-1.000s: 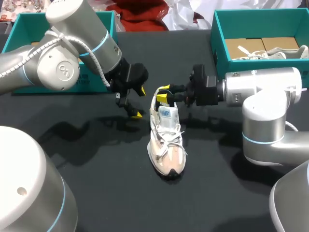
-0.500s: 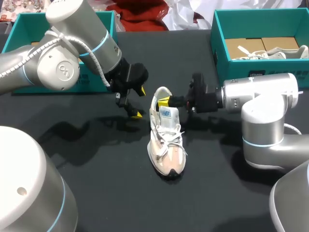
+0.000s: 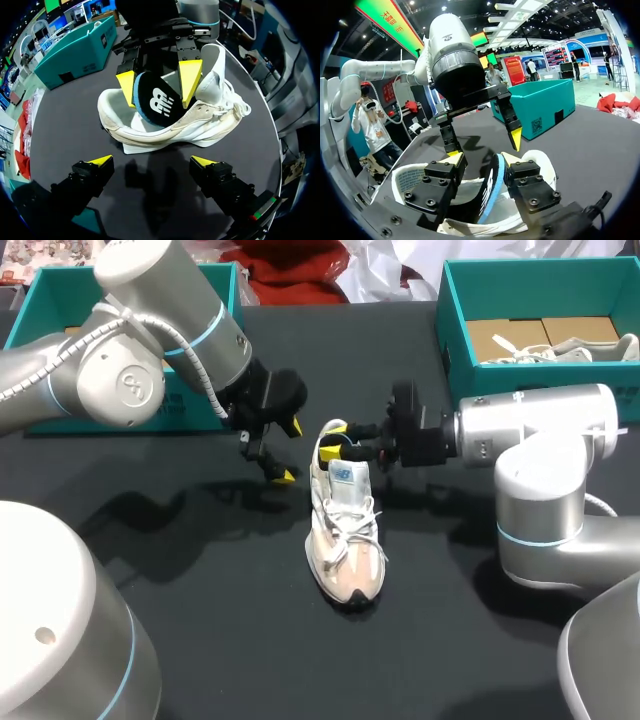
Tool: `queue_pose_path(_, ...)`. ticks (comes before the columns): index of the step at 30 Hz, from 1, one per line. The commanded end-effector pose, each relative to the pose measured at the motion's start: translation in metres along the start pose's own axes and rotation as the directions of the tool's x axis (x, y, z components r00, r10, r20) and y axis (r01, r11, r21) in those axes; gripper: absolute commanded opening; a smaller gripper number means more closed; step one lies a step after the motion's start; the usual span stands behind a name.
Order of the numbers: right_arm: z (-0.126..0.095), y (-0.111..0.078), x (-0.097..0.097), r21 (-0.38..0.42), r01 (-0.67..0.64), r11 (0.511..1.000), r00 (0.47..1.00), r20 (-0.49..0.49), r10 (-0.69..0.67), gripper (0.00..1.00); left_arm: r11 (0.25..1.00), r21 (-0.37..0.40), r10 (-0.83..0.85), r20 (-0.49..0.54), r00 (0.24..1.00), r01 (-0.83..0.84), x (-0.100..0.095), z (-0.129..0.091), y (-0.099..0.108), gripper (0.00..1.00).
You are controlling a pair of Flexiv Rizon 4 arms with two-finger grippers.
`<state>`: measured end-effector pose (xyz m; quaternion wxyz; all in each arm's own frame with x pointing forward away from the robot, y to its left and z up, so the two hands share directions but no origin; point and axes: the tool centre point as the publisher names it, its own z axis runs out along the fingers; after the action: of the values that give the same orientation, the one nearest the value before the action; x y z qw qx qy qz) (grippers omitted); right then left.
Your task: Take the shoe out of the shoebox, open the shoe tongue, remove and reinsert the insole, then place the shoe into the shoebox
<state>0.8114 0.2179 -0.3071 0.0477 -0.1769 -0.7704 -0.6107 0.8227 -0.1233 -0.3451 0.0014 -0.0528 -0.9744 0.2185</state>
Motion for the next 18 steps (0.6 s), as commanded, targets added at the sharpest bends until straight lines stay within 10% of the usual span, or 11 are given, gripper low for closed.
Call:
queue_pose_path(1,0.0,0.007,0.0,0.03,0.008,1.0,1.0,0.007,-0.008,0.48,1.0,0.0,0.006,0.003,1.0,-0.006,0.001,-0.008,0.0,1.0)
queue_pose_path(18,-0.029,0.029,-0.018,0.128,0.0,0.992,0.995,0.103,-0.013,0.48,0.999,0.03,0.021,-0.014,1.0,-0.021,-0.011,-0.051,0.007,1.0)
